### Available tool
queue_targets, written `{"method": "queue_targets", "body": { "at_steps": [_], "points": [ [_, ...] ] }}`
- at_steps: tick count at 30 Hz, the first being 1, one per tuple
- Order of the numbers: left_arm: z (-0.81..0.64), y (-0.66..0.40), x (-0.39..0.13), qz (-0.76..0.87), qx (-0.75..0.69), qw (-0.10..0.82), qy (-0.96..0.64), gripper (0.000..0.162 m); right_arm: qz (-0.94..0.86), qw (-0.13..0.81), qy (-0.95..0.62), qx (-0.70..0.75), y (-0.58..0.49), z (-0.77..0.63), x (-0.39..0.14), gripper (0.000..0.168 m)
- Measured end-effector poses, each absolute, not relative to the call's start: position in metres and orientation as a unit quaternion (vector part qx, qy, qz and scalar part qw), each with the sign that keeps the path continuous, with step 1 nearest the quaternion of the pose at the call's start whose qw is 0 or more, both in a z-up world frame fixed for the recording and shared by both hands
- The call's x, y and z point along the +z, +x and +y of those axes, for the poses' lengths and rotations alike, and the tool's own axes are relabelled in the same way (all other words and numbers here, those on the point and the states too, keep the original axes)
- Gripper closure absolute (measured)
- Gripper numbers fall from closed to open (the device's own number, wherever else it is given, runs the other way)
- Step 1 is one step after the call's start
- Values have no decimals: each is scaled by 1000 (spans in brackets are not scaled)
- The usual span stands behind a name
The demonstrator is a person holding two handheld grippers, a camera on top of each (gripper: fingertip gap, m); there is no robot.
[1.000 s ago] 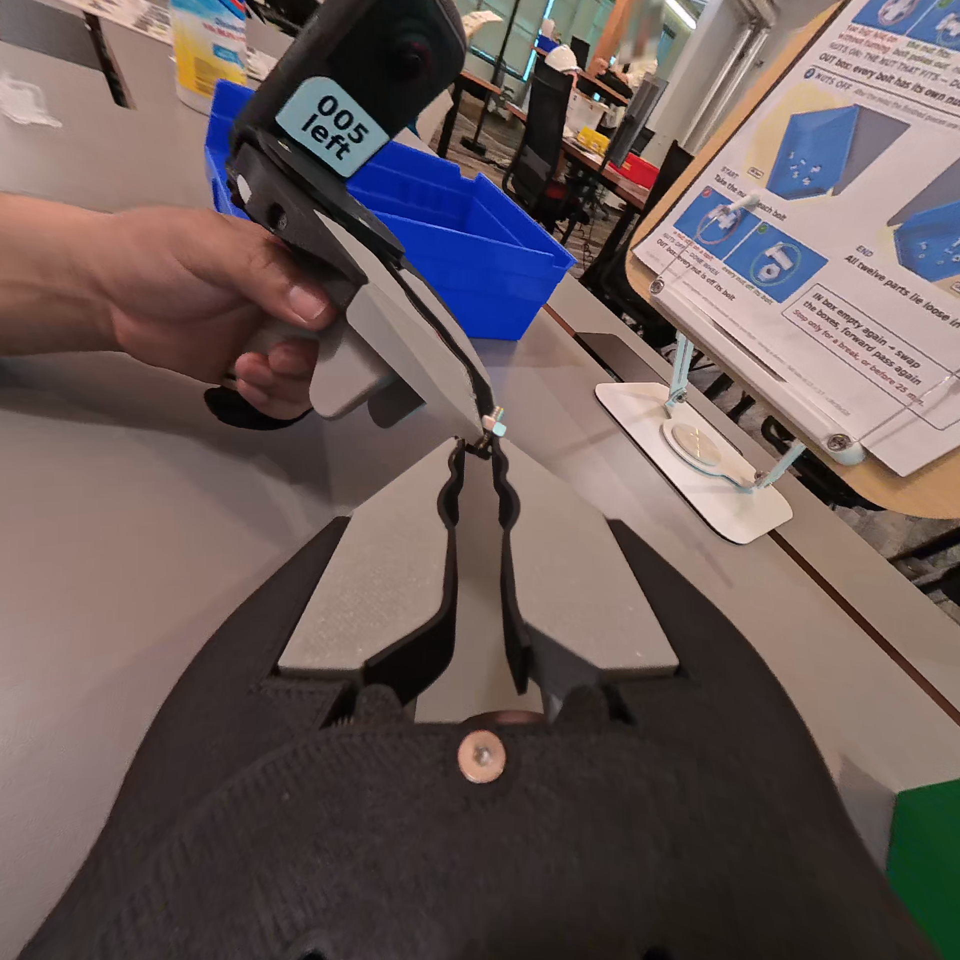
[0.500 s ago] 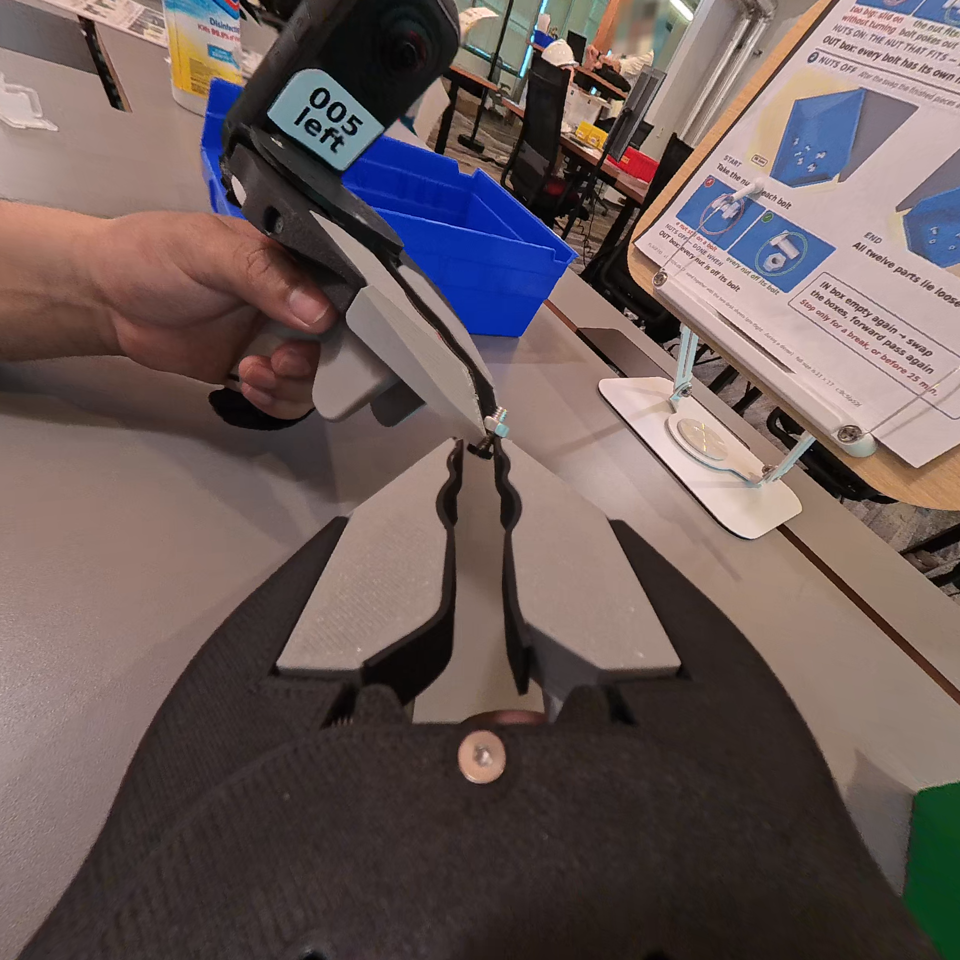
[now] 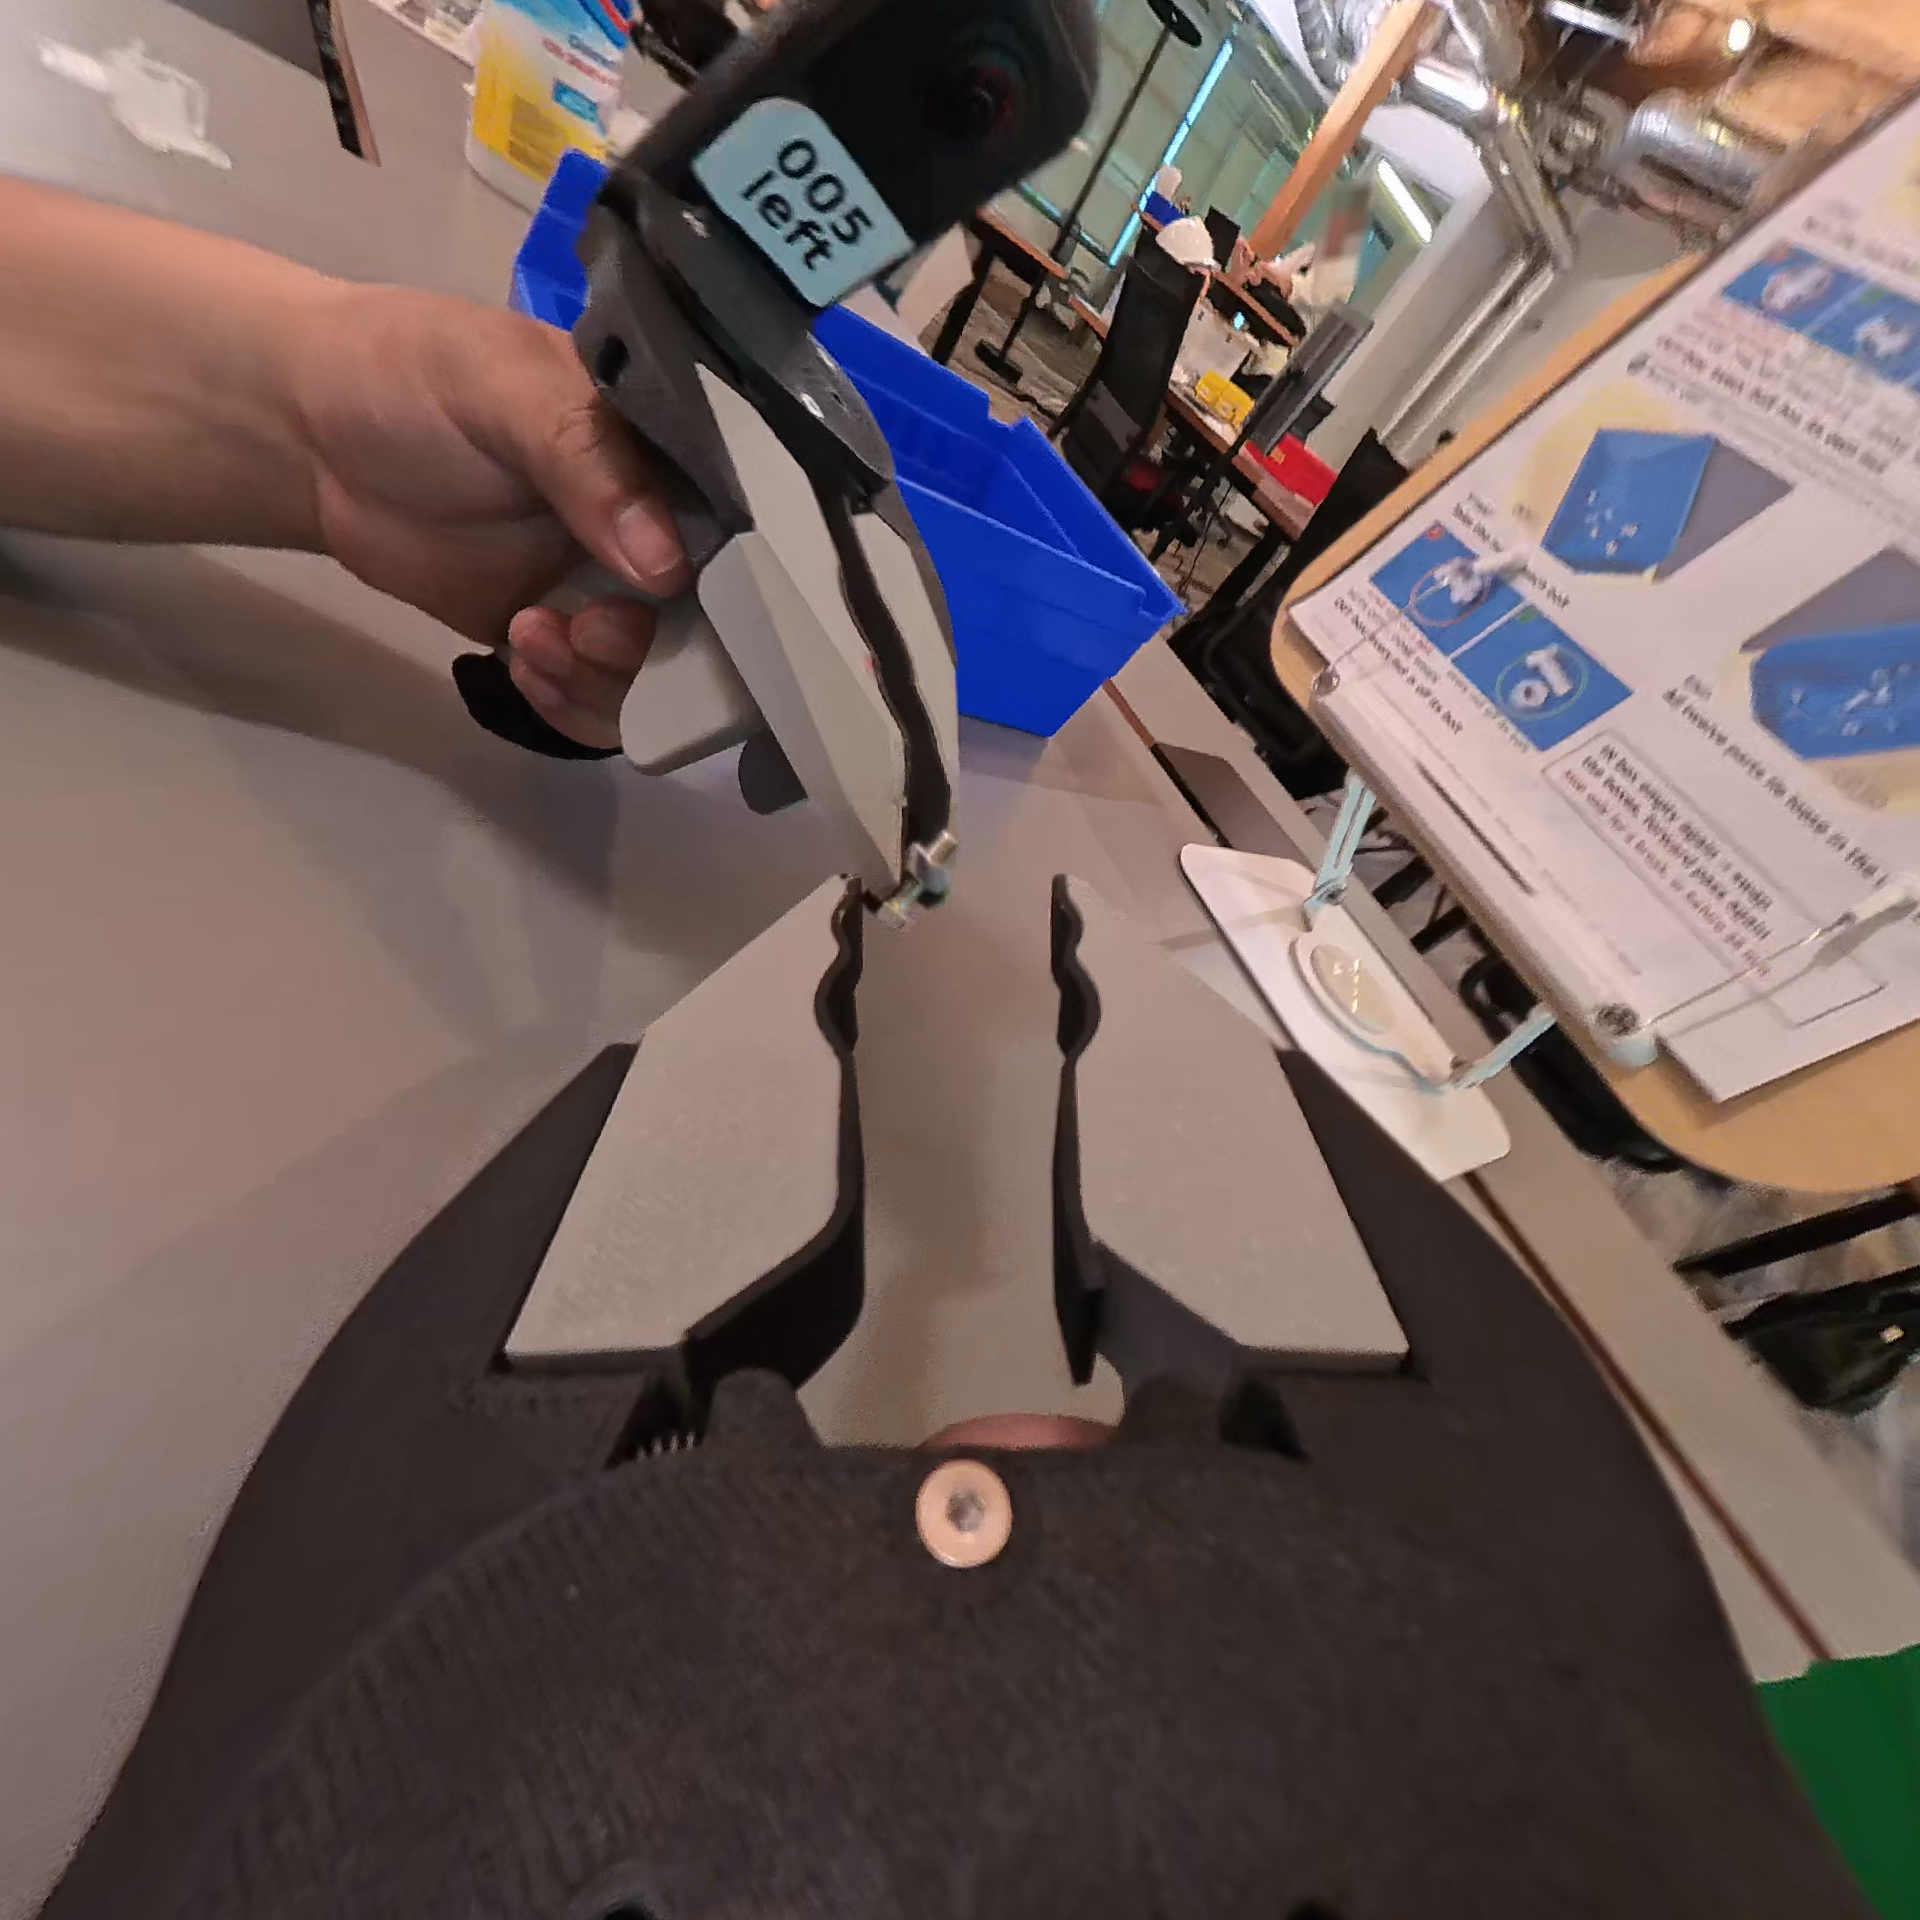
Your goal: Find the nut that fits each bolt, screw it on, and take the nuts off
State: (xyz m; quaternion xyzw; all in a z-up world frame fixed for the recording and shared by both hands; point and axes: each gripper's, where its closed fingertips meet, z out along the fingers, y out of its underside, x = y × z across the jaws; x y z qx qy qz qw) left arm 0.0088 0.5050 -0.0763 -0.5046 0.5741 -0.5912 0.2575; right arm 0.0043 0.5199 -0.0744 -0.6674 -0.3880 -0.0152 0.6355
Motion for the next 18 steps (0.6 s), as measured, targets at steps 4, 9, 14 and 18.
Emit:
{"method": "queue_targets", "body": {
  "at_steps": [4,9,14,18],
  "points": [
    [496,8,-85,587,-591,222,-507,155,-445,625,-639,-57,-6,512,-81,140],
    [497,8,-94,583,-585,198,-528,155,-458,606,-645,-86,-5,515,-91,143],
    [498,8,-100,579,-585,179,-540,155,-479,589,-643,-104,-7,514,-99,152],
    [496,8,-104,587,-576,177,-541,154,-490,583,-639,-112,-8,513,-102,152]
  ]
}}
